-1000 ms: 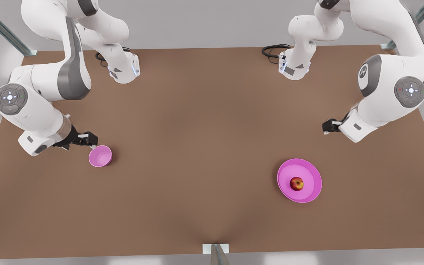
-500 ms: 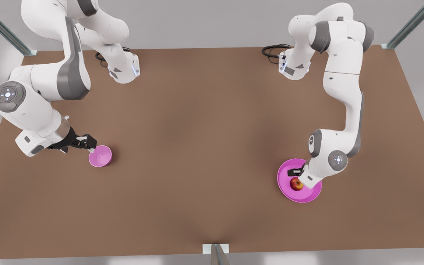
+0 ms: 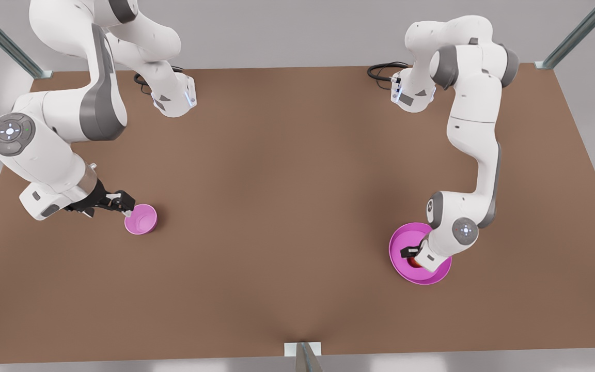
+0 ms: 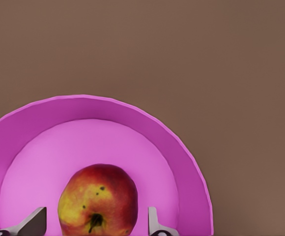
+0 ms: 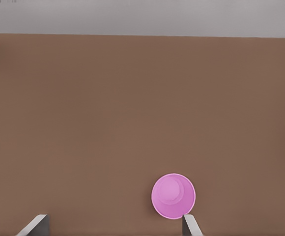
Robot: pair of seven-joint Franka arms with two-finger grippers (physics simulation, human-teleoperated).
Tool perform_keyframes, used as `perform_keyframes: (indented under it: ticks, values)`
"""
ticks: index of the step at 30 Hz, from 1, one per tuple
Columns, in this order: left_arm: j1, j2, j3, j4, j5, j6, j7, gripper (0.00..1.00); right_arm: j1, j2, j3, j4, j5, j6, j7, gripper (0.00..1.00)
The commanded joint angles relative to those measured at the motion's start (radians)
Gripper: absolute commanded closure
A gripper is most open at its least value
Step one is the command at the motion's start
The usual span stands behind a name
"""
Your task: Use the left arm to pick up the apple from the plate, transfer it to the gripper of the right arm, and then use the right arm to place it into the bowl
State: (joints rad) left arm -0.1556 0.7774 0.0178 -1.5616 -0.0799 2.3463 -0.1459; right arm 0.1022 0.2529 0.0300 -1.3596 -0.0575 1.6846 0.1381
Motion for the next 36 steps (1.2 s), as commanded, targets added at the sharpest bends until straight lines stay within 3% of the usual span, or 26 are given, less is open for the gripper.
perform_keyframes:
  ticks: [1, 6, 10, 19, 29, 32, 34, 36]
  values:
    - [0.001, 0.005, 0.001, 0.002, 0.003, 0.013, -0.012, 0.00, 0.001, 0.000, 0.001, 0.001, 0.001, 0.006, 0.015, 0.00]
    - [-0.001, 0.020, 0.001, 0.015, 0.003, 0.013, -0.012, 0.04, -0.001, 0.003, -0.001, -0.001, 0.001, 0.006, 0.008, 0.00]
    - [-0.001, 0.025, 0.001, 0.017, 0.003, 0.013, -0.012, 0.19, 0.001, 0.005, 0.001, -0.003, 0.001, 0.006, 0.012, 0.00]
    - [-0.001, 0.042, 0.001, 0.043, 0.005, 0.013, -0.011, 0.19, -0.002, 0.005, -0.001, -0.004, 0.002, 0.006, 0.008, 0.00]
    - [-0.002, 0.034, 0.001, 0.060, 0.000, 0.002, -0.023, 0.27, 0.001, 0.005, 0.001, -0.004, 0.002, 0.006, 0.008, 0.00]
    - [-0.001, -0.030, -0.002, 0.093, -0.017, -0.206, -0.027, 0.28, 0.001, 0.003, 0.001, -0.003, 0.002, 0.006, 0.008, 0.00]
    - [-0.025, -0.082, -0.007, 0.143, -0.172, -0.377, -0.194, 0.28, 0.004, 0.005, 0.001, -0.003, 0.002, 0.006, 0.009, 0.00]
    - [-0.130, -0.101, -0.009, 0.192, -0.187, -0.387, -0.316, 0.28, 0.004, 0.003, 0.001, -0.003, 0.002, 0.006, 0.009, 0.00]
